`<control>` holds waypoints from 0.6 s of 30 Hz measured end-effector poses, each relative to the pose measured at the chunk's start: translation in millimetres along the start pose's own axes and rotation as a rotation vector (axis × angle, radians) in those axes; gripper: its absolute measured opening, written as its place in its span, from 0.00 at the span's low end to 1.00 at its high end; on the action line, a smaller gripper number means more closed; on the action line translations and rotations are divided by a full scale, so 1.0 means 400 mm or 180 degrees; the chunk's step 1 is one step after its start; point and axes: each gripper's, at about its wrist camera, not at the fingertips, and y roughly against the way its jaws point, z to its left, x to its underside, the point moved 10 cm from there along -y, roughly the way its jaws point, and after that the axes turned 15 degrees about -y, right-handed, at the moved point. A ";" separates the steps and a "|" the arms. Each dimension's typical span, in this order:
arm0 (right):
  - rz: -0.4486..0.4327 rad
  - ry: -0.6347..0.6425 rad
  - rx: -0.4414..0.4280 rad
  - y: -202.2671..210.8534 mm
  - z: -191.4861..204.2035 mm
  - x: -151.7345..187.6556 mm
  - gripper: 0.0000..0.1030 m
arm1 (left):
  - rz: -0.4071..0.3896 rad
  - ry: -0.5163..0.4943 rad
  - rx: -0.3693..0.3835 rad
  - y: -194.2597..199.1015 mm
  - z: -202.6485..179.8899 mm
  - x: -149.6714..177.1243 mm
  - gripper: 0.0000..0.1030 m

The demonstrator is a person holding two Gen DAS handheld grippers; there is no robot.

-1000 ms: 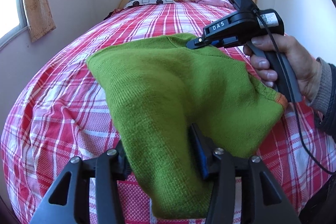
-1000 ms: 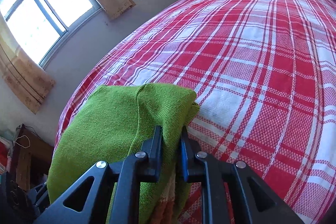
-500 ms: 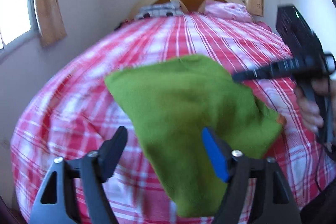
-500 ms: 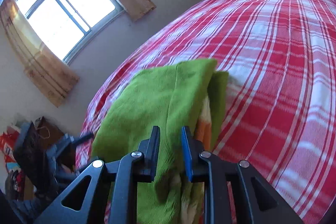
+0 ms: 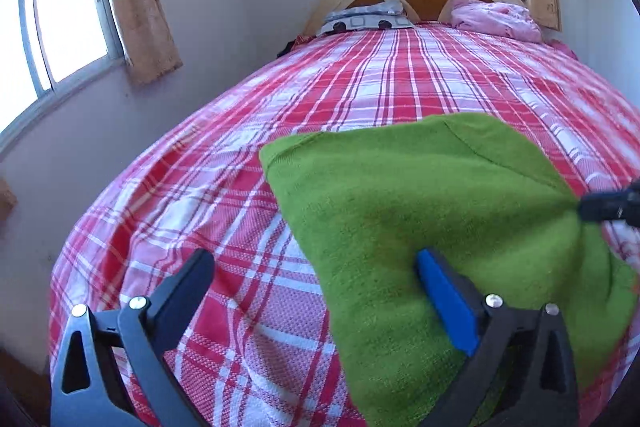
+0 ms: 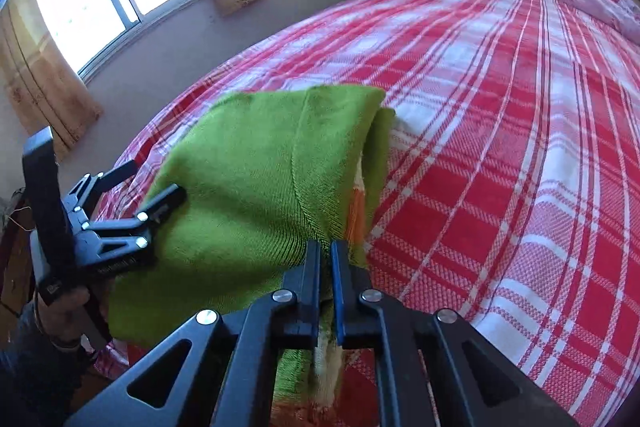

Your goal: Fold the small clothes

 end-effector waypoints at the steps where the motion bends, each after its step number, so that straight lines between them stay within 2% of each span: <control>1: -0.0089 0.0029 -0.0068 0.008 0.021 -0.011 0.07 | -0.0029 -0.0020 -0.0045 0.005 -0.001 0.000 1.00; 3: -0.0070 0.0187 -0.0193 0.012 0.068 0.005 0.07 | -0.0036 0.0027 -0.0072 0.005 0.002 0.003 1.00; 6: 0.0242 0.0264 0.0075 -0.058 0.046 0.064 0.07 | -0.0088 0.0214 -0.0091 0.011 0.006 0.017 1.00; 9: 0.0148 0.0247 0.0034 -0.054 0.041 0.077 0.05 | -0.0187 0.0223 -0.0096 0.032 -0.002 0.027 1.00; 12: 0.0065 0.0201 0.0063 -0.003 0.054 0.081 0.09 | -0.0192 0.0171 -0.0038 0.066 0.000 0.026 1.00; 14: -0.0102 0.0188 0.0064 0.050 0.064 0.083 0.30 | -0.0207 0.0120 -0.0040 0.100 0.002 0.021 1.00; 15: -0.0183 0.0167 0.0063 0.072 0.070 0.081 0.54 | -0.0238 0.0103 -0.0040 0.117 0.004 0.016 1.00; 16: -0.0325 0.0149 0.0055 0.107 0.079 0.076 0.68 | -0.0290 0.0096 -0.0046 0.142 0.007 0.008 1.00; 18: -0.0490 0.0184 0.0039 0.155 0.101 0.069 0.68 | -0.0371 0.0115 -0.0017 0.170 0.006 -0.007 1.00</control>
